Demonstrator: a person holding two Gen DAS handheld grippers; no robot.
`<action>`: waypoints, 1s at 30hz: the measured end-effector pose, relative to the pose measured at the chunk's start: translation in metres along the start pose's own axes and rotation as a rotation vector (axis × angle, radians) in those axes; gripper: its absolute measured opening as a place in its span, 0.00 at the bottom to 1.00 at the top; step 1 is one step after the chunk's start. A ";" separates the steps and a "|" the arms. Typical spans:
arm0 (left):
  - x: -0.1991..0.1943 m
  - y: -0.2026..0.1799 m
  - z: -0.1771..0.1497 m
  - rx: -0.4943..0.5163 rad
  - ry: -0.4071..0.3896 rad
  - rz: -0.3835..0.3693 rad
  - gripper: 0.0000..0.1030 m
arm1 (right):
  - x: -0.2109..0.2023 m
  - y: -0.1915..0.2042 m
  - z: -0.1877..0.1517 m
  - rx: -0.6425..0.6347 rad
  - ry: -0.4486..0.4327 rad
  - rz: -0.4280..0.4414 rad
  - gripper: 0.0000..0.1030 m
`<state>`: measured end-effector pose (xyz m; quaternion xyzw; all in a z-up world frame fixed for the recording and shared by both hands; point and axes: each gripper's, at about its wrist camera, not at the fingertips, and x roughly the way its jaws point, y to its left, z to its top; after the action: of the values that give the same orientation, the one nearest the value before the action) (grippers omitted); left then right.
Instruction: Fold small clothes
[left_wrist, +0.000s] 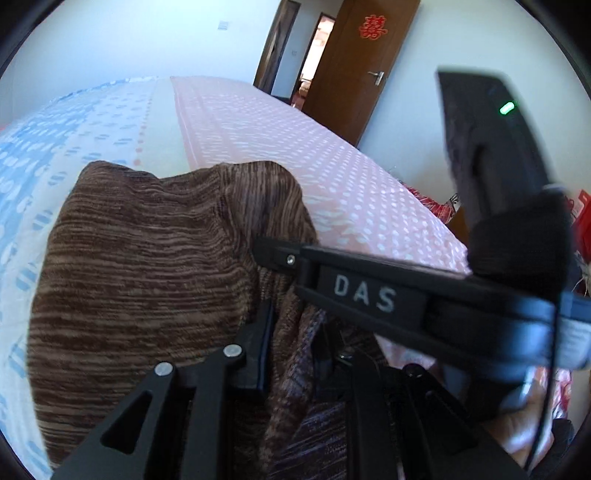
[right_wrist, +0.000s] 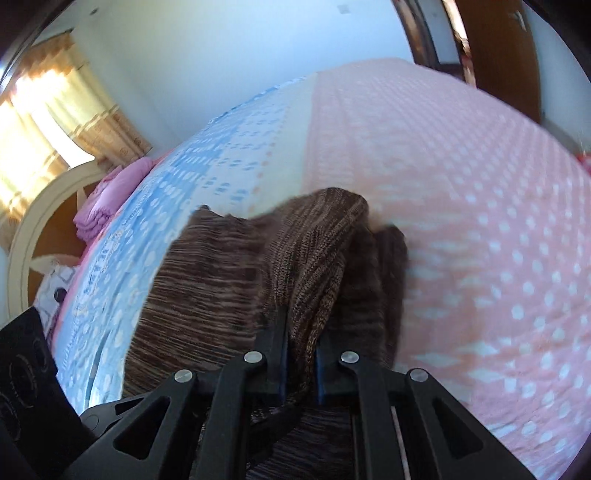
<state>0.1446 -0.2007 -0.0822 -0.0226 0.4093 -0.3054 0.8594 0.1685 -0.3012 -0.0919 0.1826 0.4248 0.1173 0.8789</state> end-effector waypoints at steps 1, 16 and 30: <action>-0.002 -0.001 -0.001 0.009 -0.006 -0.006 0.21 | 0.000 -0.006 -0.001 0.024 -0.010 0.031 0.10; -0.079 0.043 -0.052 -0.083 0.001 -0.197 0.85 | -0.043 -0.023 -0.024 0.183 -0.046 0.125 0.14; -0.131 0.120 -0.090 -0.169 -0.101 -0.008 0.85 | -0.089 0.053 -0.101 0.075 -0.056 -0.105 0.59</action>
<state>0.0780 -0.0135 -0.0863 -0.1120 0.3896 -0.2719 0.8728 0.0320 -0.2628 -0.0648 0.1960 0.4129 0.0499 0.8880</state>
